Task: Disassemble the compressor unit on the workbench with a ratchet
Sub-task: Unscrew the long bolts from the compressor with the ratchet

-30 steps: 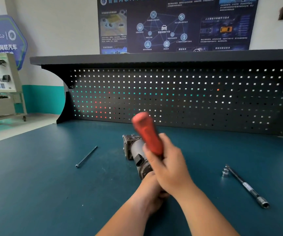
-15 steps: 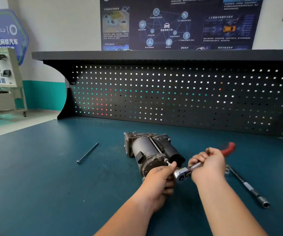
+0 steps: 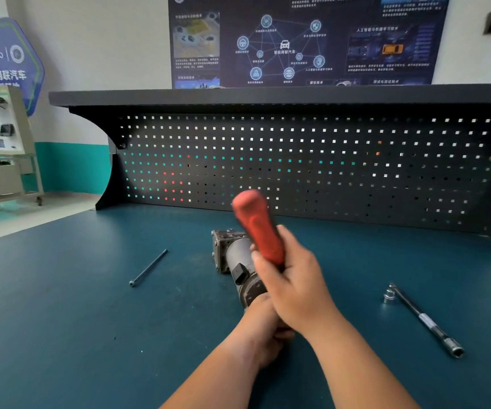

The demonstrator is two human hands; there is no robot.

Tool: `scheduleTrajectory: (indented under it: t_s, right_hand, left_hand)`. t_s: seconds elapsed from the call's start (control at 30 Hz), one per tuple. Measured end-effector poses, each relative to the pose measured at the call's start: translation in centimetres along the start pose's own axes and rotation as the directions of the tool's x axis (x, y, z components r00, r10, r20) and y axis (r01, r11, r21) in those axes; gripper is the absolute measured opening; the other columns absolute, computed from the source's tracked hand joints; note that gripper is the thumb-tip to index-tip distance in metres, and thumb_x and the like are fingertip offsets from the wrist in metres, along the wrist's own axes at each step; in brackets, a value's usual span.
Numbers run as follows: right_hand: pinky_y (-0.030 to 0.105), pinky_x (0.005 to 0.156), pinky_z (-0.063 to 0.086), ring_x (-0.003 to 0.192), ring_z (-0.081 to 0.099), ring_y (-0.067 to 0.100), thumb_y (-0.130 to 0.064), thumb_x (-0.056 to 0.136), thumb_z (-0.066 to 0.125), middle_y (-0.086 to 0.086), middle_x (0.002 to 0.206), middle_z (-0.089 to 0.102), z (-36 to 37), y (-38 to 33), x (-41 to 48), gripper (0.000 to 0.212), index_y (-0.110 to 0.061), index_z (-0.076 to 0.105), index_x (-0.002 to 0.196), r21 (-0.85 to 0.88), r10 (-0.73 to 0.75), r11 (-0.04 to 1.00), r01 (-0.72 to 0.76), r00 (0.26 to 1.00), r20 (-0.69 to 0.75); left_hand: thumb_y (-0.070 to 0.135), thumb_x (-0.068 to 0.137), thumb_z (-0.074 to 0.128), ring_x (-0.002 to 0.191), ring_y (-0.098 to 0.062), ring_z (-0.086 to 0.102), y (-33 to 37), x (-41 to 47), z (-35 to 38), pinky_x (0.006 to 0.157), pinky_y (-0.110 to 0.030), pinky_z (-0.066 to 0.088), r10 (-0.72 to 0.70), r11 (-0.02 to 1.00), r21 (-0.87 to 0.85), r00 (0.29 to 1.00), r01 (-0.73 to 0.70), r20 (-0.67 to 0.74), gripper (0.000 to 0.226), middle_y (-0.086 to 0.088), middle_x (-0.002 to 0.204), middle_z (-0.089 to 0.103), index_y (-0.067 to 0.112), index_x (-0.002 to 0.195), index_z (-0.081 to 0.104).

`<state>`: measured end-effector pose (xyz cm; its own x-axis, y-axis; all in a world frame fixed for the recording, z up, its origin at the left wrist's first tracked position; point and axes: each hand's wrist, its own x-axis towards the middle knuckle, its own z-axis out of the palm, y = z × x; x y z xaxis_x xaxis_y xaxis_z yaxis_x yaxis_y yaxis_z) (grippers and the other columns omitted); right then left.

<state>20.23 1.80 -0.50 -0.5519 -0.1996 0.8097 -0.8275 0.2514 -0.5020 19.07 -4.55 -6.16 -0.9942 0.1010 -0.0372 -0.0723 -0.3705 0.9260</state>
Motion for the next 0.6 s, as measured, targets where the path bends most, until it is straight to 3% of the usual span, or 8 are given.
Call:
scheduleTrajectory:
  t_s: [0.1, 0.2, 0.27, 0.33, 0.4, 0.47, 0.53, 0.6]
  right_hand:
    - [0.025, 0.057, 0.039, 0.055, 0.049, 0.007, -0.039, 0.078, 0.051, -0.007, 0.067, 0.058, 0.2, 0.0, 0.0, 0.014, -0.025, 0.052, 0.077, 0.017, -0.013, 1.000, 0.014, 1.000, -0.013]
    - [0.017, 0.048, 0.035, 0.046, 0.041, 0.005, -0.022, 0.074, 0.058, -0.005, 0.051, 0.050, -0.5, 0.2, 0.6, 0.002, -0.021, 0.057, 0.076, 0.350, 0.262, 0.921, -0.174, 0.939, -0.222]
    - [0.015, 0.039, 0.029, 0.038, 0.033, 0.003, -0.013, 0.078, 0.055, -0.013, 0.043, 0.039, -1.5, 0.8, 1.4, 0.010, -0.021, 0.053, 0.073, 0.596, 0.502, 0.762, -0.251, 0.811, -0.300]
    - [0.017, 0.036, 0.024, 0.033, 0.027, 0.003, -0.009, 0.086, 0.050, -0.013, 0.039, 0.032, -2.9, 1.7, 1.9, 0.018, -0.019, 0.047, 0.073, 0.781, 0.718, 0.566, -0.264, 0.623, -0.310]
    - [0.014, 0.034, 0.021, 0.030, 0.025, 0.004, -0.014, 0.089, 0.047, -0.011, 0.037, 0.027, -4.0, 2.9, 1.8, 0.020, -0.019, 0.039, 0.071, 0.912, 0.881, 0.334, -0.240, 0.423, -0.211]
    - [0.012, 0.033, 0.019, 0.028, 0.024, 0.005, -0.017, 0.089, 0.045, -0.010, 0.036, 0.026, -4.4, 3.9, 1.4, 0.023, -0.020, 0.032, 0.069, 0.962, 0.940, 0.184, -0.204, 0.322, -0.111]
    - [0.012, 0.033, 0.019, 0.029, 0.022, 0.006, -0.017, 0.088, 0.044, -0.009, 0.036, 0.025, -4.3, 4.3, 1.3, 0.024, -0.020, 0.030, 0.069, 0.967, 0.947, 0.166, -0.193, 0.303, -0.102]
    - [0.014, 0.033, 0.019, 0.030, 0.022, 0.006, -0.016, 0.088, 0.045, -0.010, 0.039, 0.024, -4.0, 3.9, 1.6, 0.020, -0.020, 0.035, 0.071, 0.945, 0.919, 0.253, -0.206, 0.356, -0.168]
  left_hand:
    - [0.012, 0.067, 0.052, 0.050, -0.010, 0.032, 0.0, -0.2, 0.1, 0.052, -0.026, 0.016, 0.030, 0.999, -0.022, 0.999, -0.030, 0.020, 0.006, -0.001, 0.056, 0.038, 0.017, 0.063, 0.051]
    - [0.004, 0.082, 0.051, 0.041, -0.004, 0.021, 0.0, -0.1, 0.1, 0.042, -0.017, 0.011, 0.014, 0.999, 0.033, 0.999, -0.016, 0.037, 0.033, 0.006, 0.049, 0.031, 0.021, 0.055, 0.046]
    - [0.013, 0.091, 0.054, 0.037, -0.003, 0.019, 0.1, 0.1, 0.0, 0.037, -0.014, 0.012, 0.004, 1.000, 0.027, 0.999, -0.005, 0.048, 0.044, 0.008, 0.047, 0.028, 0.021, 0.049, 0.046]
    - [0.021, 0.092, 0.056, 0.035, -0.002, 0.020, 0.1, 0.2, 0.0, 0.036, -0.013, 0.012, 0.008, 1.000, 0.012, 0.999, -0.008, 0.041, 0.049, 0.010, 0.046, 0.029, 0.020, 0.044, 0.048]
    - [0.023, 0.091, 0.058, 0.035, -0.001, 0.022, 0.1, 0.2, 0.1, 0.035, -0.013, 0.014, 0.006, 1.000, -0.023, 0.999, -0.005, 0.044, 0.049, 0.010, 0.046, 0.031, 0.021, 0.042, 0.049]
    - [0.025, 0.091, 0.058, 0.035, -0.001, 0.024, 0.0, 0.4, 0.1, 0.034, -0.012, 0.014, 0.008, 0.999, -0.040, 0.998, -0.005, 0.059, 0.050, 0.010, 0.046, 0.033, 0.021, 0.041, 0.053]
    - [0.027, 0.091, 0.058, 0.035, -0.001, 0.024, 0.0, 0.4, 0.1, 0.034, -0.013, 0.015, 0.006, 1.000, -0.018, 0.998, -0.005, 0.063, 0.051, 0.011, 0.045, 0.034, 0.021, 0.040, 0.054]
    - [0.027, 0.090, 0.059, 0.035, -0.002, 0.024, -0.2, 0.3, 0.1, 0.034, -0.014, 0.015, -0.003, 1.000, -0.004, 0.999, 0.003, 0.049, 0.054, 0.011, 0.045, 0.034, 0.021, 0.037, 0.051]
